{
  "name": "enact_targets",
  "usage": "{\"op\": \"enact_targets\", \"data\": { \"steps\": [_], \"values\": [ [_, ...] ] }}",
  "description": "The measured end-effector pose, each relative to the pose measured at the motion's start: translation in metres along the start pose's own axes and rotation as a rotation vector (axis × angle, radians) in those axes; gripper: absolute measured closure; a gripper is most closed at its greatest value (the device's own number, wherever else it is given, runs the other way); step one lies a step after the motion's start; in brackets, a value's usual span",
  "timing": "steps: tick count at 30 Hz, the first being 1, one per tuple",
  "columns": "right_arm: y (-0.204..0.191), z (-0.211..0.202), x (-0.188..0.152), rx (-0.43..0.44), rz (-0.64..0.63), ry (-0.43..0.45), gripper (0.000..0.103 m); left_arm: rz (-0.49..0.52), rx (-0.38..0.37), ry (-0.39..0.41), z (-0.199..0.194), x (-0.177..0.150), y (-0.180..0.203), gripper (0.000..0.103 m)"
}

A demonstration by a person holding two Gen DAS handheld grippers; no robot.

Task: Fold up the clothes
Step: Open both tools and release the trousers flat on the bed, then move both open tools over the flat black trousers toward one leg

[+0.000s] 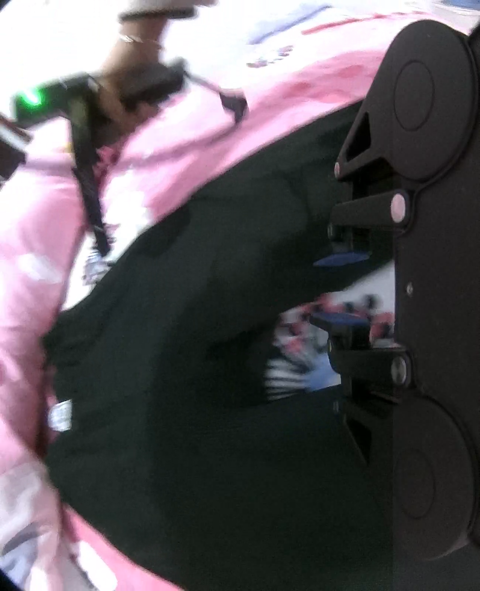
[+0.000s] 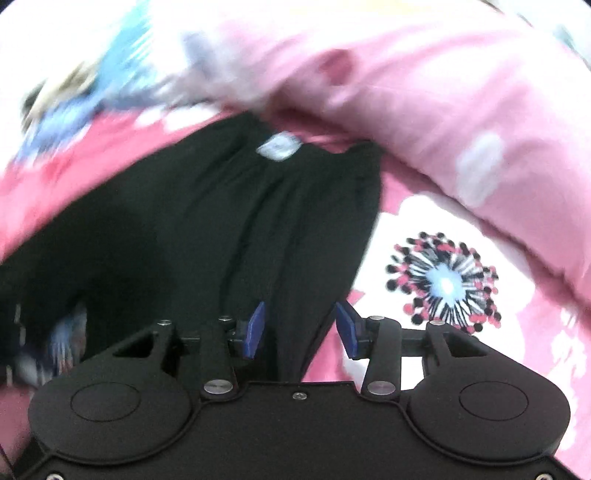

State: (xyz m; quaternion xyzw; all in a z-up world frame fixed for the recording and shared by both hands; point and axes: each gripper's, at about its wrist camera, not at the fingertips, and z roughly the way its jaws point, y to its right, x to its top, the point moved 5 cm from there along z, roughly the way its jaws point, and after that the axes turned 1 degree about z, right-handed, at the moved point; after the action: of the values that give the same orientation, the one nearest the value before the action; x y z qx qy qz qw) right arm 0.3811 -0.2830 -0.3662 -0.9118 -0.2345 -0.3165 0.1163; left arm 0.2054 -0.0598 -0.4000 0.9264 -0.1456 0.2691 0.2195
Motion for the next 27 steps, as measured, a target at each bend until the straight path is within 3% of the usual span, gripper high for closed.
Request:
{"op": "enact_targets", "data": {
  "steps": [3,6,9,10,13,21,23,25,27],
  "values": [
    [0.019,0.027,0.014,-0.017,0.139,0.001,0.062,-0.002,0.027,0.060,0.010,0.025,-0.009,0.077],
    [0.032,0.047,0.023,-0.017,0.251,-0.002,0.064,-0.012,0.022,0.052,0.026,0.035,-0.021,0.076],
    [0.028,0.067,0.027,-0.015,0.297,-0.042,0.076,0.008,0.058,-0.014,0.041,0.028,-0.029,0.077],
    [0.029,0.069,0.026,-0.012,0.302,-0.045,0.086,0.017,0.063,-0.023,0.046,0.027,-0.028,0.078],
    [0.032,0.064,0.025,0.003,0.322,-0.030,0.097,0.033,0.055,-0.019,0.043,0.019,-0.031,0.078],
    [0.049,0.057,0.022,0.031,0.393,-0.013,0.095,0.054,0.040,-0.026,0.043,0.011,-0.034,0.078],
    [0.052,0.050,0.030,0.055,0.410,0.034,0.095,0.060,0.038,-0.024,0.043,0.010,-0.034,0.078],
    [0.058,0.048,0.040,0.067,0.433,0.077,0.085,0.068,0.034,-0.021,0.042,0.009,-0.035,0.079],
    [0.065,0.057,0.050,0.071,0.451,0.086,0.083,0.069,0.030,-0.021,0.041,0.008,-0.036,0.079]
  ]
}}
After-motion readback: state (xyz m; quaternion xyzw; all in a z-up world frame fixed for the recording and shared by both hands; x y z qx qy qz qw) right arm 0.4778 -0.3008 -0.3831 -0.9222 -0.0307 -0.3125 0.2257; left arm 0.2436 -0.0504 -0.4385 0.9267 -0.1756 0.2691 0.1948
